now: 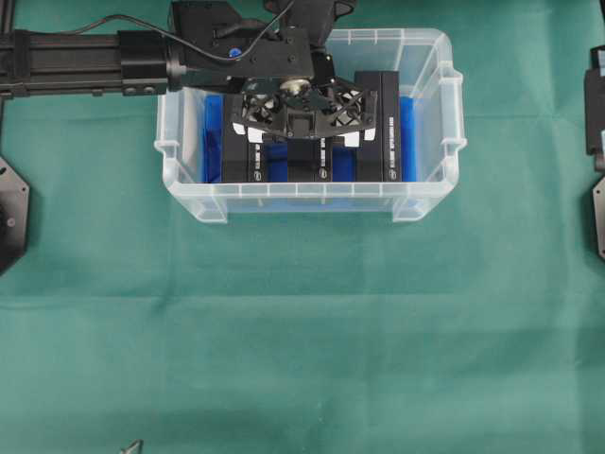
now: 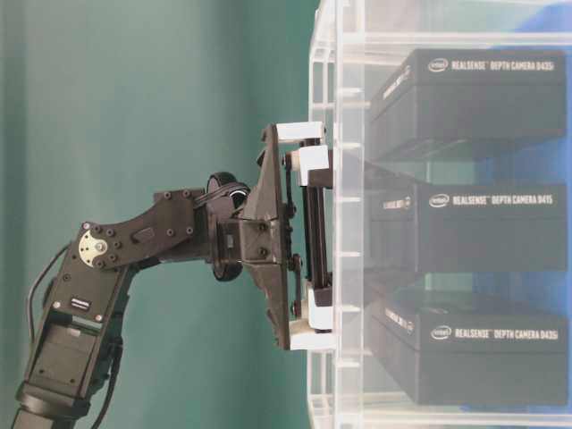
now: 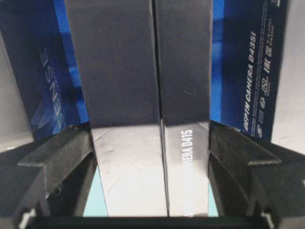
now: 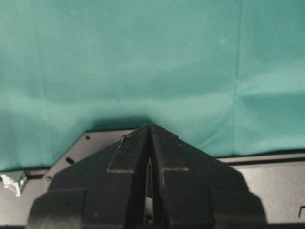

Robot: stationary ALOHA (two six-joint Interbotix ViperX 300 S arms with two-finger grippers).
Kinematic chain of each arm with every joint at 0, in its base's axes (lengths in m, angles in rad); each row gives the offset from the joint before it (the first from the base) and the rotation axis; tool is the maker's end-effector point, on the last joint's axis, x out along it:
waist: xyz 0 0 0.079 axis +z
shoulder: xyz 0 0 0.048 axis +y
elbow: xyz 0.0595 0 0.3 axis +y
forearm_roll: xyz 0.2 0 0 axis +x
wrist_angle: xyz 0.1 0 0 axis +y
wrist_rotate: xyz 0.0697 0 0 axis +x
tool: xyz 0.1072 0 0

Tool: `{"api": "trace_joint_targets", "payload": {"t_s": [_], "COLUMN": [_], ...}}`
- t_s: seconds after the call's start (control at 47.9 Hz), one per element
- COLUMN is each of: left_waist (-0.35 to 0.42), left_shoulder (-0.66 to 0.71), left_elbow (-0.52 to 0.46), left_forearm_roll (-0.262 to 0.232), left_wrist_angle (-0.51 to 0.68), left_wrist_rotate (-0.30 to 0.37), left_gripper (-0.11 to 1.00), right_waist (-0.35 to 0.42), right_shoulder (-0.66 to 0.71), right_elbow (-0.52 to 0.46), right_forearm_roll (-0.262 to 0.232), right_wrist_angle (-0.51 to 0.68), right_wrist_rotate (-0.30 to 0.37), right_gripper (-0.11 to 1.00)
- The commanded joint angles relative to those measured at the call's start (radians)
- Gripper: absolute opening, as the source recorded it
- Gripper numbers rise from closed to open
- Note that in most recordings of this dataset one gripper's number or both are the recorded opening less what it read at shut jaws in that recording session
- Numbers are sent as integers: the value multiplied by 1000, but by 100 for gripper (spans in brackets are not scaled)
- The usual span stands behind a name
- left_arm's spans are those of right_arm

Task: Take the box out of the case with the left arm.
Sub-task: 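Lower the left gripper and close it on the middle box, then lift the middle box upward out of the foam slot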

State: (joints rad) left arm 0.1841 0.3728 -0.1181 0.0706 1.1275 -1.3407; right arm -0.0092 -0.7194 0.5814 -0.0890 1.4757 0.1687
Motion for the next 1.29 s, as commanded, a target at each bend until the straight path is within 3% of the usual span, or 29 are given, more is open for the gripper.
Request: {"api": "trace_joint_targets", "payload": {"t_s": [0.0, 0.564, 1.274], "left_waist": [-5, -6, -8], "left_shoulder": [-34, -86, -112], "left_elbow": [-18, -60, -423], "left_forearm_roll": [-3, -9, -11], "left_wrist_angle": [-14, 52, 425], "left_wrist_rotate": [0, -41, -9], "left_gripper": [62, 62, 62], "right_waist": [-2, -2, -2], "right_shoulder": [-2, -2, -3], "right_elbow": [-9, -9, -9], "right_forearm_roll": [-2, -2, -5], "right_wrist_angle": [-6, -6, -6], "right_wrist_rotate": [-2, -6, -5], "right_gripper": [2, 2, 2]}}
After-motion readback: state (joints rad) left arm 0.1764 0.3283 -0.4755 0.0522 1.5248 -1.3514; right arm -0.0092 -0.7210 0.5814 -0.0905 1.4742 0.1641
